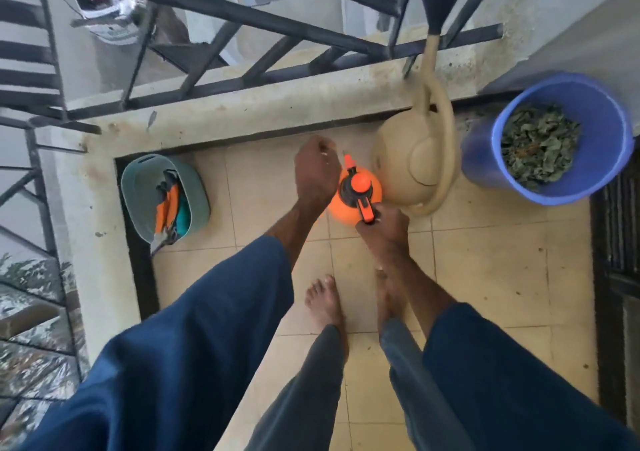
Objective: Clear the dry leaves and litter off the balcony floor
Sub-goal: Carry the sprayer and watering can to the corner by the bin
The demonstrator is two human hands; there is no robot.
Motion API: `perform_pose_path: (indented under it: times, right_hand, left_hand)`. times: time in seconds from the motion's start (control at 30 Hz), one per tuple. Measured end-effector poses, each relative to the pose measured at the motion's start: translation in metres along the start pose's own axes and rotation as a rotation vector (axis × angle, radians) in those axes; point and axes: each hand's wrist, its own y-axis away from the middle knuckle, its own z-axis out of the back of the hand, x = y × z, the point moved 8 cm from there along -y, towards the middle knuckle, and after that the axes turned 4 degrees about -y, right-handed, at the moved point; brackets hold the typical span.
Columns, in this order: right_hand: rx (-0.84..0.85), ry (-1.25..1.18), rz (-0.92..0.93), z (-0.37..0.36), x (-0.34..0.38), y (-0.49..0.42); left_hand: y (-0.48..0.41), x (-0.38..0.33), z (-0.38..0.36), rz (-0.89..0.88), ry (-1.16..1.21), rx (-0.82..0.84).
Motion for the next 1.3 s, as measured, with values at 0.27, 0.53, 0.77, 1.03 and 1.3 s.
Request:
perform_pose_path:
  times: [0.27,0.53,0.77,1.03,1.3]
  right_hand:
    - [-0.012,-0.044,0.19,-0.064,0.063,-0.042]
    - [-0.004,-0.172,0.299,-0.125,0.09,-0.027]
    - [0.127,-0.102,0.352,-0.158,0.104,-0.016]
    - [-0.103,-0.236,-0.012,-0.074,0.056,-0.011]
    - [-0.508,-0.169,-0.418,0.091,-0.016,0.03]
  left_hand:
    - [0.003,0.12,0.036,0.24,-0.074,0.092]
    - [-0.001,0.141,0.034,0.37,0.029,0.17]
    - [-0.001,0.165,0.05,0.488,0.063,0.212]
    - [0.006,0.151,0.056,0.487,0.123,0.219]
    - [0.035,0.093,0.067,0.475,-0.073,0.234]
